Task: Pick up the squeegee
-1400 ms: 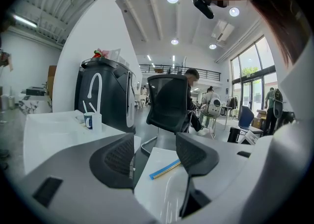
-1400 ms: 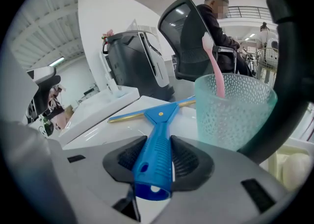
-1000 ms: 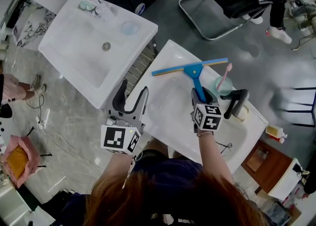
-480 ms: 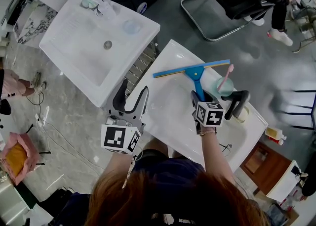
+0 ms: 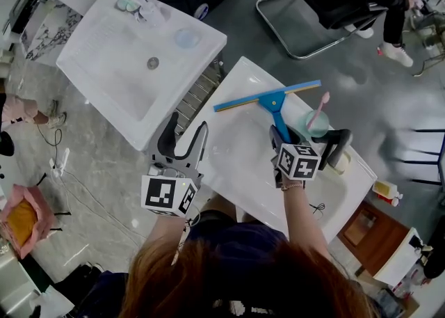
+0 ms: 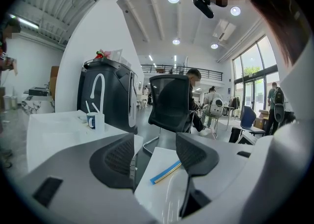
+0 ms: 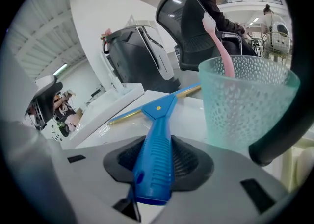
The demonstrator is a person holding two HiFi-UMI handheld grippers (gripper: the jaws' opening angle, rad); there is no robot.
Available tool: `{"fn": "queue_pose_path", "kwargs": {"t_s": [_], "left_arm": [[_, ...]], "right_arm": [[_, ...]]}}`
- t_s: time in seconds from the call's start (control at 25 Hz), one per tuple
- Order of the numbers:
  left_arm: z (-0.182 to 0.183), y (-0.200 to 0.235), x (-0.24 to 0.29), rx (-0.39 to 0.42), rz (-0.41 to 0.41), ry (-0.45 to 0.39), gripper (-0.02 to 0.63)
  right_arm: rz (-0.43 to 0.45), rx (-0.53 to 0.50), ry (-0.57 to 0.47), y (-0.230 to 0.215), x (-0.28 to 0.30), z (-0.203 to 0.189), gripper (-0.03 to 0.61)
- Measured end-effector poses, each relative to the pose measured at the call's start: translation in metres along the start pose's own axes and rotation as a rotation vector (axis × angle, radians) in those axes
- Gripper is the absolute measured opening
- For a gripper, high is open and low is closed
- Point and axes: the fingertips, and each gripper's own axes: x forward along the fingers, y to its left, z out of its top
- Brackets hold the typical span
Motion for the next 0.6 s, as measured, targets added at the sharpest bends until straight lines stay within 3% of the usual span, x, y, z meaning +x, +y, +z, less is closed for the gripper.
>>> {"fn": "queue_pose_path", "kwargs": {"t_s": [0.6], "left_arm": [[0.021,-0.002,0.000,0.017,0.020,-0.041,0.259]], "right_arm": [[0.051,0.026,-0.224,0.026,-0.046,0.077,0.156]]}}
